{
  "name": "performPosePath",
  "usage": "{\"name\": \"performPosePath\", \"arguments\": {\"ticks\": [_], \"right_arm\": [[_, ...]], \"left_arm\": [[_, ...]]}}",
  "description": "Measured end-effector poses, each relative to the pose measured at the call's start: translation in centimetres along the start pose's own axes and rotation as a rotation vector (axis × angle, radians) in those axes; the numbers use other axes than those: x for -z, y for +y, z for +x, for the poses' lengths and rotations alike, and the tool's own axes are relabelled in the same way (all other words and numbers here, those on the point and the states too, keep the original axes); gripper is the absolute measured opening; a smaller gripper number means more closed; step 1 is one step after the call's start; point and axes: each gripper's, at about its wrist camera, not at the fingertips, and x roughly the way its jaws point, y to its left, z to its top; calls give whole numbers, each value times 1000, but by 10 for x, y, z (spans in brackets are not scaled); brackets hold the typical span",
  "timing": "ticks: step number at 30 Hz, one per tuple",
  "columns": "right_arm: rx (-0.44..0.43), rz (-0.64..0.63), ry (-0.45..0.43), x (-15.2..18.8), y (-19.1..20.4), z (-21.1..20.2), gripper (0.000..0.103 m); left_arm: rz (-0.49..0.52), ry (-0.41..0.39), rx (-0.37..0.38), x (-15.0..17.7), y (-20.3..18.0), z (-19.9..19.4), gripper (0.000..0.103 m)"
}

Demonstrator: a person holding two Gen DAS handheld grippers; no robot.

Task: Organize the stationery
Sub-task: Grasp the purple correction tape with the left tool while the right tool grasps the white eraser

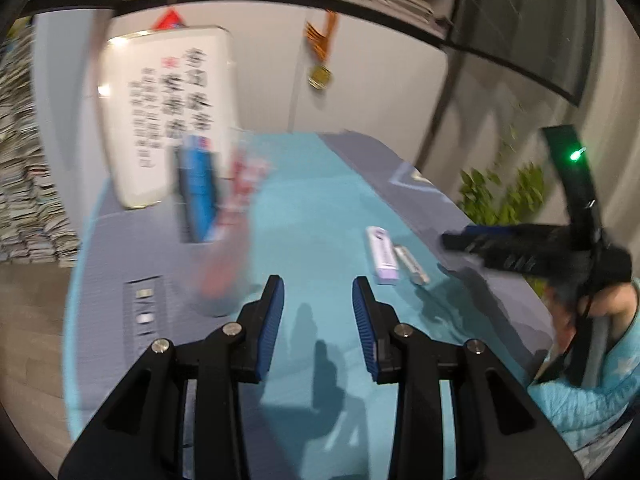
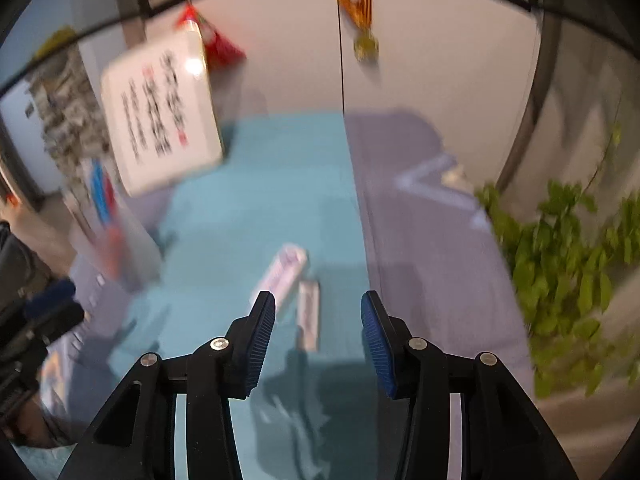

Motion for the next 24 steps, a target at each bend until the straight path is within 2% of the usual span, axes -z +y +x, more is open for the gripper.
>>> {"name": "performPosePath", "arguments": {"ticks": [2, 8, 10, 11, 18, 22, 24], "right_arm": [[-22, -7, 32, 7, -2, 13, 46], [-73, -70, 38, 15, 2, 30, 46], [-37, -131, 30, 21, 5, 35, 20], [-38, -133, 21, 21, 4, 33, 14], [-128, -25, -90, 23, -34, -2, 14], [-165, -5, -125, 26, -45, -18, 13], [-163, 4, -142, 27, -48, -22, 13]], "left_arm": [[6, 29, -4, -2, -10, 16, 33], [-11, 89, -13, -4, -20, 42, 33], [-8, 99, -19, -6, -24, 50, 33], [-1, 103, -18, -7, -27, 55, 33], [66, 144, -14, -18, -60, 100, 37], [66, 147, -68, -39, -68, 132, 49], [61, 167, -95, -45, -68, 149, 49]]}}
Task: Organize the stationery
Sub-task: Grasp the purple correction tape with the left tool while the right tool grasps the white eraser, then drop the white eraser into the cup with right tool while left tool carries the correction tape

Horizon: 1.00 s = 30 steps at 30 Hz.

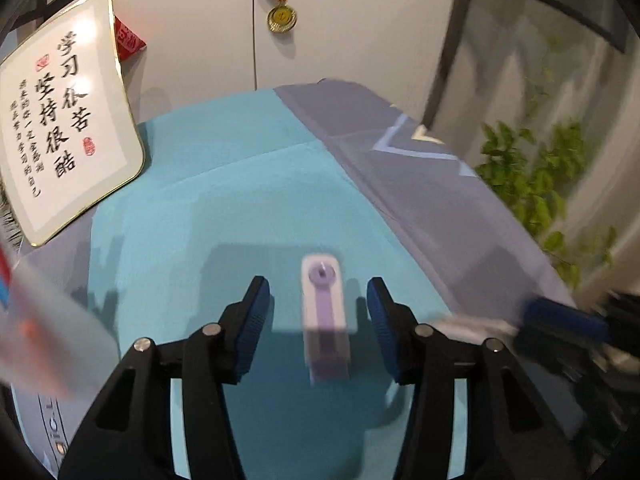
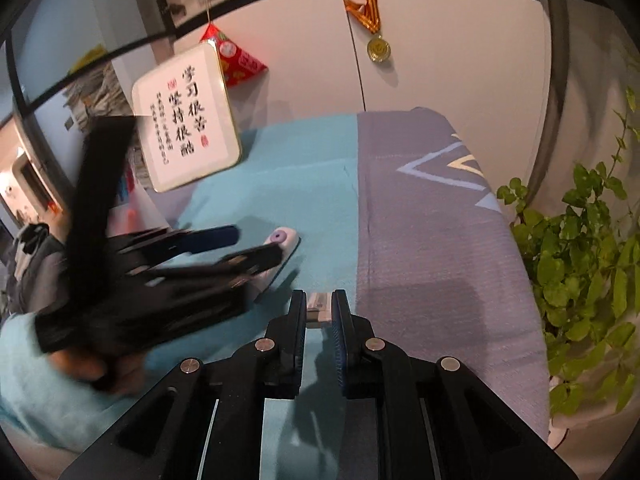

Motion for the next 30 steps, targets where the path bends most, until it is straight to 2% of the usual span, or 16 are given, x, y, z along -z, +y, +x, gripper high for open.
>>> {"name": "performPosePath", "arguments": {"ticks": [1, 3, 4, 5, 7, 11, 13, 15, 16, 20, 22, 24, 26, 29, 30], "right_arm": [[-1, 3, -6, 0, -1, -2, 13], [-6, 6, -15, 0, -1, -4, 1], [-8, 6, -21, -1, -1, -6, 1], [-8, 3, -23, 0, 0, -7, 1], [-2, -9, -29, -1, 3, -9, 1], [14, -7, 8, 5, -1, -4, 2], [10, -15, 69, 12, -3, 4, 11], [28, -52, 129, 18, 2, 13, 40], [33, -68, 134, 18, 4, 16, 43], [43, -170, 184, 11, 23, 34, 43], [86, -211, 257, 8, 29, 53, 38], [147, -246, 280, 7, 33, 61, 25], [158, -243, 305, 5, 32, 65, 16], [154, -238, 274, 1, 35, 55, 12], [126, -229, 240, -3, 38, 45, 12]], "left_arm": [[-10, 17, 2, -4, 0, 8, 48], [-37, 62, -3, -6, 4, 21, 43], [-36, 52, -15, -6, 5, 20, 28], [-28, 45, -23, -5, 5, 18, 23], [-25, 49, 0, -2, 6, 11, 23], [12, -20, 0, 12, 4, -23, 23], [27, -56, 14, 20, 4, -43, 23], [36, -95, 34, 30, 4, -65, 23], [35, -108, 51, 33, 5, -73, 23], [20, -146, 70, 47, 8, -98, 23], [17, -153, 62, 51, 10, -103, 23], [6, -161, 59, 56, 14, -109, 23], [-2, -167, 62, 60, 18, -114, 23], [-19, -183, 60, 68, 28, -124, 23], [-29, -188, 56, 72, 33, -128, 23]]}}
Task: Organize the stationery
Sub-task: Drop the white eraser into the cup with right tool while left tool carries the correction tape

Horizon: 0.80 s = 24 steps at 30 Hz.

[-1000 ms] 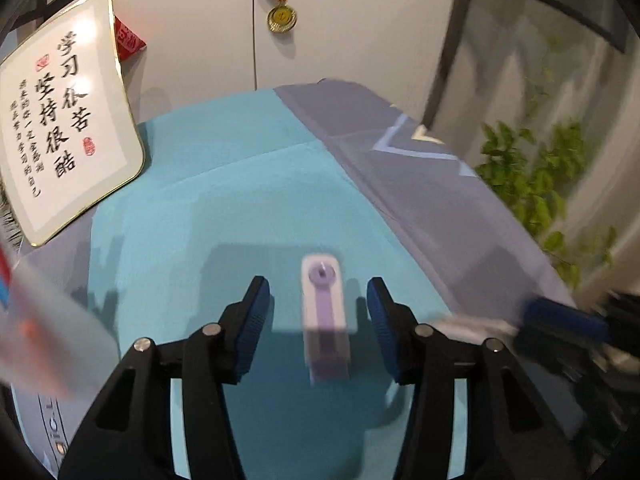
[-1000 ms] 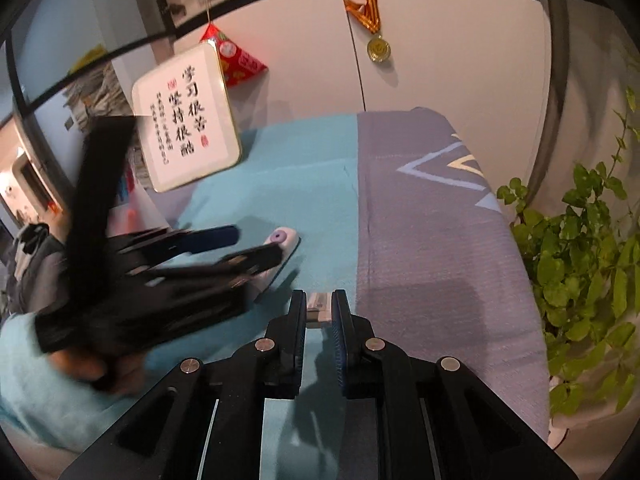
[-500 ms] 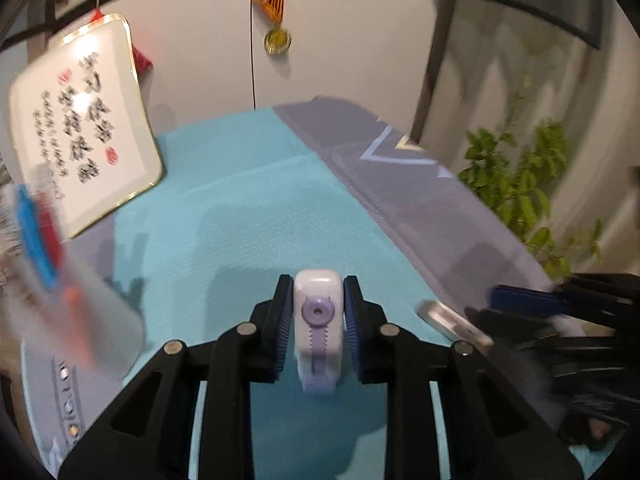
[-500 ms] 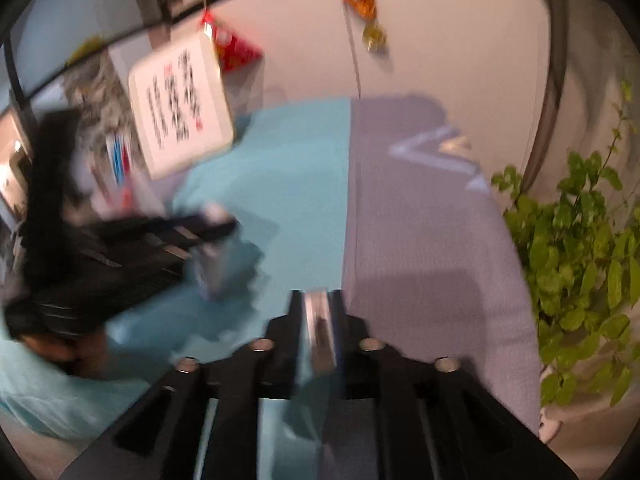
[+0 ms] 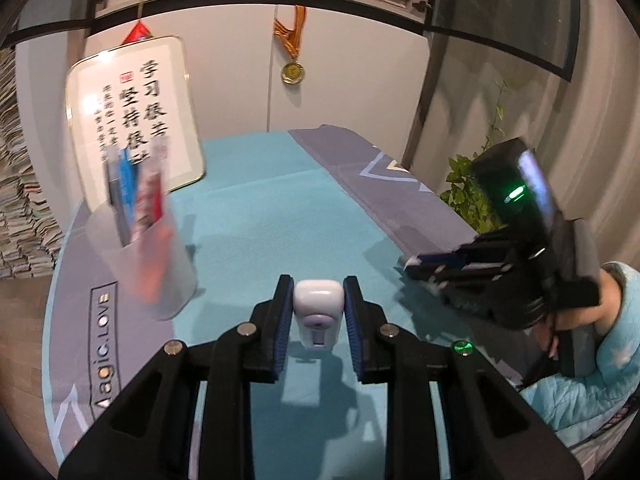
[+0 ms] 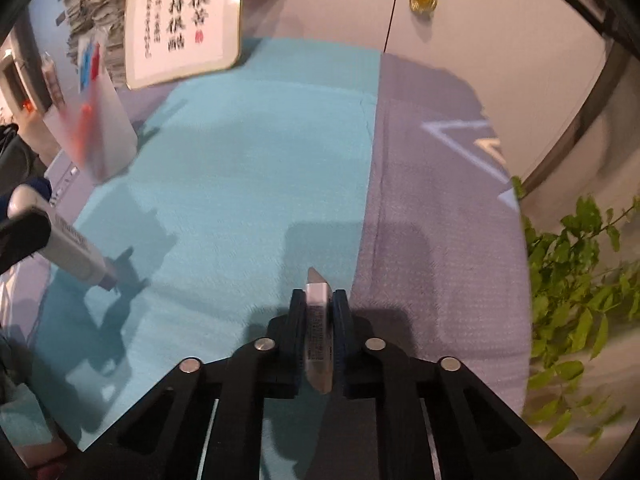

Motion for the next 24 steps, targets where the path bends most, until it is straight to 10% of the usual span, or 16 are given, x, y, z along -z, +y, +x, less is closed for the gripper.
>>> {"name": "performPosePath", "arguments": {"ticks": [12, 24], "right_arm": [[-301, -60, -345, -62, 95, -100, 12], [-337, -103, -379, -122, 171, -73, 12]], "left_arm": [[-102, -86, -89, 21, 53, -44, 23], [-208, -140, -197, 37, 113, -81, 23]]}}
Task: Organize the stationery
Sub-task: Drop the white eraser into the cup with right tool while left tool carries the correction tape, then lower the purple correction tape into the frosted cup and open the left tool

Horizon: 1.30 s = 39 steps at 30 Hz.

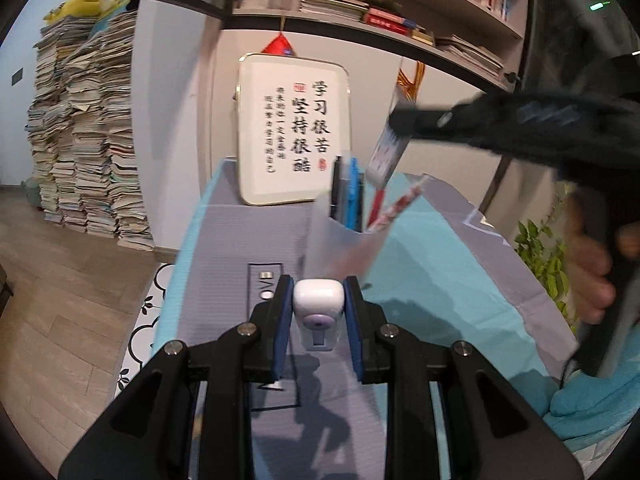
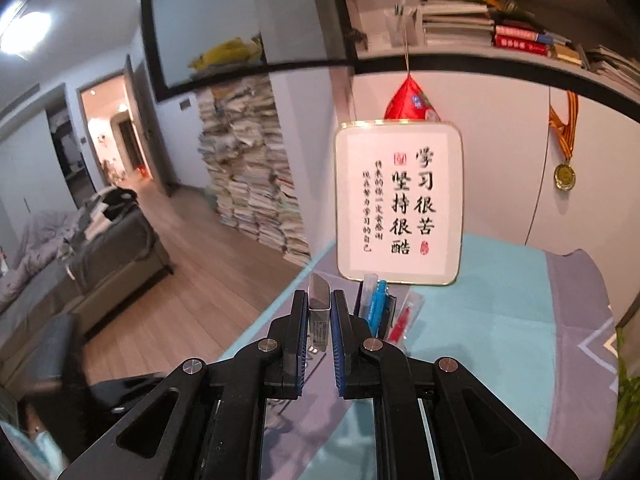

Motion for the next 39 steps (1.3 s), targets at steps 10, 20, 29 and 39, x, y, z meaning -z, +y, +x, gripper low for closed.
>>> {"name": "performPosePath", "arguments": {"ticks": [10, 20, 29, 39], "right_arm": [[3, 42, 85, 5, -10, 35, 12], [22, 67, 60, 7, -15, 18, 12], [106, 20, 5, 37, -26, -38, 18], [180, 103, 5, 80, -65, -77, 36]], "left_arm": [[-15, 11, 0, -1, 18, 10, 23], [-16, 20, 14, -4, 15, 12, 23], [7, -28, 47, -32, 2, 10, 23], [31, -81, 136, -86, -18, 26, 23]]}}
